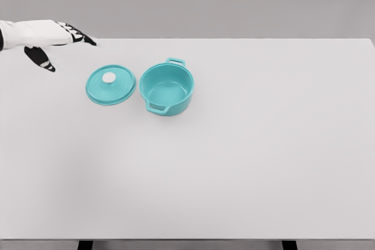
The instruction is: Open the lid of the pot with left arm
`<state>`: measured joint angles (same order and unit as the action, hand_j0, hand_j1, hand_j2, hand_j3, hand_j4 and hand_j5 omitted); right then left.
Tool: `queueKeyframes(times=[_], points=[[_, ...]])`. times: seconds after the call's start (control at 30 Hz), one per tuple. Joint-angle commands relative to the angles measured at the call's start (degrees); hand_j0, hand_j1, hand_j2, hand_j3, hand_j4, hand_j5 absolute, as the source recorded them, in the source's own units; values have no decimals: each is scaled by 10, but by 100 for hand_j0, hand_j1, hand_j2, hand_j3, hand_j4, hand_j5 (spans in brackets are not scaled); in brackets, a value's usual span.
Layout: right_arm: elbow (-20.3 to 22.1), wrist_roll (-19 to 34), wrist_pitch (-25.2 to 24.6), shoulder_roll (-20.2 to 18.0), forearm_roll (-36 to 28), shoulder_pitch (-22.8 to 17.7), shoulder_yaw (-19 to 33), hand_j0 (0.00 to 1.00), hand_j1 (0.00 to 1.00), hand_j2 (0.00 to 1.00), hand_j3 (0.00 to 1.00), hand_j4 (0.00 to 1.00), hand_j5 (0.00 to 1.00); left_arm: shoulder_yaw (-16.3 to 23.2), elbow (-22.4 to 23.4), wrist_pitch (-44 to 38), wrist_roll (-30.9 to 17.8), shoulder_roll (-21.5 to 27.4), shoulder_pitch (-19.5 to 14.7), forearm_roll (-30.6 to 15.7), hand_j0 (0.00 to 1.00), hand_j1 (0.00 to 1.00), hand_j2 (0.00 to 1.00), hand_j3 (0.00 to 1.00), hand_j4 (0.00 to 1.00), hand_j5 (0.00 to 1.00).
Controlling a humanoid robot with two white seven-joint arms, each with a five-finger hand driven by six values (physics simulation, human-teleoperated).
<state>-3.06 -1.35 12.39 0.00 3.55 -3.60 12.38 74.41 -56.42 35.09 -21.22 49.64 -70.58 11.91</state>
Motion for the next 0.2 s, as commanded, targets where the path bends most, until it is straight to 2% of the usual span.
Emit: queueKeyframes(times=[0.0, 0.17], points=[[0, 0, 0, 0, 0, 0, 0, 100, 100, 100, 100, 100, 100, -14, 0, -1, 0, 40, 0, -5, 100, 100, 100, 100, 100, 100], [0, 0, 0, 0, 1, 0, 0, 100, 100, 100, 100, 100, 100, -15, -13, -1, -1, 53, 13, -2, 100, 100, 100, 100, 100, 100]])
